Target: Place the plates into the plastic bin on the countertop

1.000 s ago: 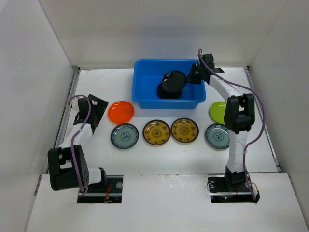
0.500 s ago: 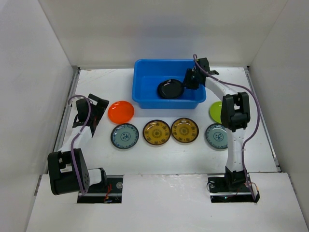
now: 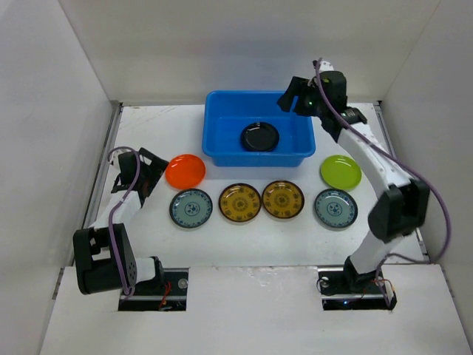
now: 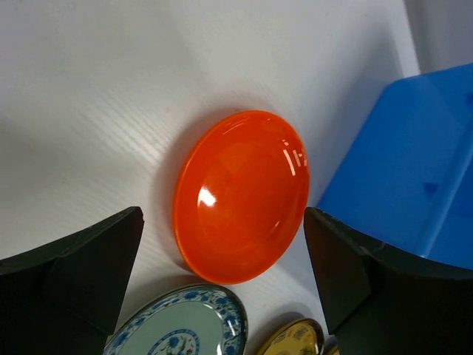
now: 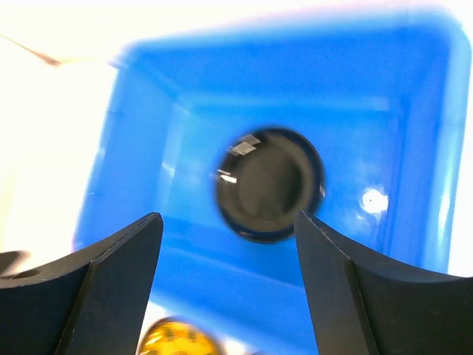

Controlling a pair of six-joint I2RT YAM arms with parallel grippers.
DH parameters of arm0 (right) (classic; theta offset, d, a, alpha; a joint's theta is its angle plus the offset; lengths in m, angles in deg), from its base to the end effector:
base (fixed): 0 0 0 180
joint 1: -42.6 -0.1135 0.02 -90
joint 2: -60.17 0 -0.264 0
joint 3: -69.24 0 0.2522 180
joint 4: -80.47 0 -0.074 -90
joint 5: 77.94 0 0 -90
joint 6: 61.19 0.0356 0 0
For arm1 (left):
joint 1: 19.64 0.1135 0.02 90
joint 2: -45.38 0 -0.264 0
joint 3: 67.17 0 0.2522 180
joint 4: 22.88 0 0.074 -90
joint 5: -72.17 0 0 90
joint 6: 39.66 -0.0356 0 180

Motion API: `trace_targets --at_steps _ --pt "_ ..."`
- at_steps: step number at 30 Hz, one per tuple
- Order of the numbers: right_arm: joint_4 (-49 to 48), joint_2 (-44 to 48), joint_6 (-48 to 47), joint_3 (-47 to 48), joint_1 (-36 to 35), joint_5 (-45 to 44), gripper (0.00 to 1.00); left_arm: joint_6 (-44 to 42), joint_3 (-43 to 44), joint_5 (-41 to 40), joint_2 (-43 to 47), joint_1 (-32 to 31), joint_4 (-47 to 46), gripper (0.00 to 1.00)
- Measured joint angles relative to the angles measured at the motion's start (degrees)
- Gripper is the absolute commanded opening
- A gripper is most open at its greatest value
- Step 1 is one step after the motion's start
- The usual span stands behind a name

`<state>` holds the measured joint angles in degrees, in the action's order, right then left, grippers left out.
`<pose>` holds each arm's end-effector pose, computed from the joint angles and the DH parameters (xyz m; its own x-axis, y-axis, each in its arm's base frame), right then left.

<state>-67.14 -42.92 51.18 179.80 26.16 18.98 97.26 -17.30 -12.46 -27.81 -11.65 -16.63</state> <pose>0.4103 0.1255 0.3574 -0.5205 0.2403 -0.8193 -0.2029 0.8973 0.3921 0.2683 0.0343 0.2124 -0.2916 -0.7753 -0.5603 -0.3964 0.6310 -0.6668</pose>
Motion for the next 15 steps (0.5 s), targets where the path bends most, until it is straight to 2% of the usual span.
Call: trace_targets --at_steps 5,8,15 --pt "-6.8 18.62 -0.42 -12.13 -1.7 -1.49 0.76 -2.29 1.11 -1.07 -1.33 -0.09 4.72 0.88" --pt "-9.27 26.29 -0.28 -21.0 -2.47 -1.99 0.74 -3.48 1.53 -1.55 -2.51 -0.17 6.16 0.87" --pt "-9.88 35.12 2.14 -39.52 -2.78 -2.56 0.73 -6.23 2.91 -1.11 -8.33 -2.1 8.28 0.84"
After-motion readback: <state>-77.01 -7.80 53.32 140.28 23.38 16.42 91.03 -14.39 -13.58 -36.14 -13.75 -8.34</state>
